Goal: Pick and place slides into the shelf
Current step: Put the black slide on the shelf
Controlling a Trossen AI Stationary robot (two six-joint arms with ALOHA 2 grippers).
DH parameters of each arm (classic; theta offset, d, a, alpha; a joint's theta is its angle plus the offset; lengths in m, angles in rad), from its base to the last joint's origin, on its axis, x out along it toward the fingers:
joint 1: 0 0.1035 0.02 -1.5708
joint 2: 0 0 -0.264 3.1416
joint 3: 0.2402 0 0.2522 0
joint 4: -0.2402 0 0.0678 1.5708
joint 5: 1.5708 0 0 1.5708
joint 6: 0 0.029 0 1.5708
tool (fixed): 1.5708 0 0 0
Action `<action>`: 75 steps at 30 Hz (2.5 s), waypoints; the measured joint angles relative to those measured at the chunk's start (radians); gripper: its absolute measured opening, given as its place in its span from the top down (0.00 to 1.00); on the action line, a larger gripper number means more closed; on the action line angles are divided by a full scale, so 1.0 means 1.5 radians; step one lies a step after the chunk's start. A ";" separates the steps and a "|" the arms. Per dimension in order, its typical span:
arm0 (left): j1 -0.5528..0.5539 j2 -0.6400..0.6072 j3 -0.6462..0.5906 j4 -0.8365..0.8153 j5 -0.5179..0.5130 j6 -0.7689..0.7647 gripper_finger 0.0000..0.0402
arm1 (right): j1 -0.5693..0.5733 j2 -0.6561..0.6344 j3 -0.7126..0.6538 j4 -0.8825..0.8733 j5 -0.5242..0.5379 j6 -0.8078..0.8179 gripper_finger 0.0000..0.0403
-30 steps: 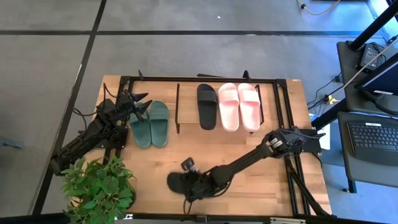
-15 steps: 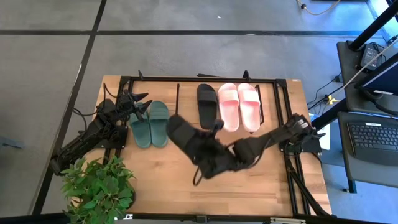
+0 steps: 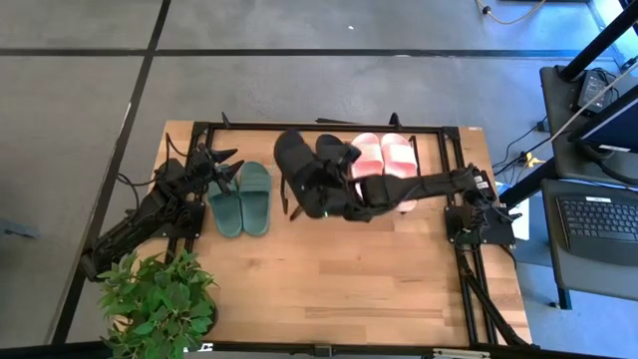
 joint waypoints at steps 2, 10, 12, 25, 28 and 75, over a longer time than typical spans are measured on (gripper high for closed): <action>0.000 0.000 0.000 0.000 0.000 0.000 0.46 | -0.022 0.000 0.000 0.001 -0.028 0.003 0.97; 0.000 0.000 0.000 0.000 0.000 0.000 0.46 | -0.067 0.000 0.000 -0.039 -0.085 -0.022 0.97; 0.000 0.000 0.000 0.000 0.000 0.000 0.46 | -0.069 0.000 0.000 -0.047 -0.084 -0.046 0.97; 0.000 0.000 0.000 0.058 0.049 -0.381 0.46 | -0.070 0.000 0.000 -0.107 -0.082 -0.169 0.97; 0.000 0.000 0.000 0.073 0.093 -0.460 0.46 | -0.069 0.000 0.000 -0.107 -0.082 -0.223 0.97; -0.229 0.505 0.285 0.205 0.034 -0.359 0.68 | -0.078 -0.002 -0.001 0.031 -0.089 -0.309 0.97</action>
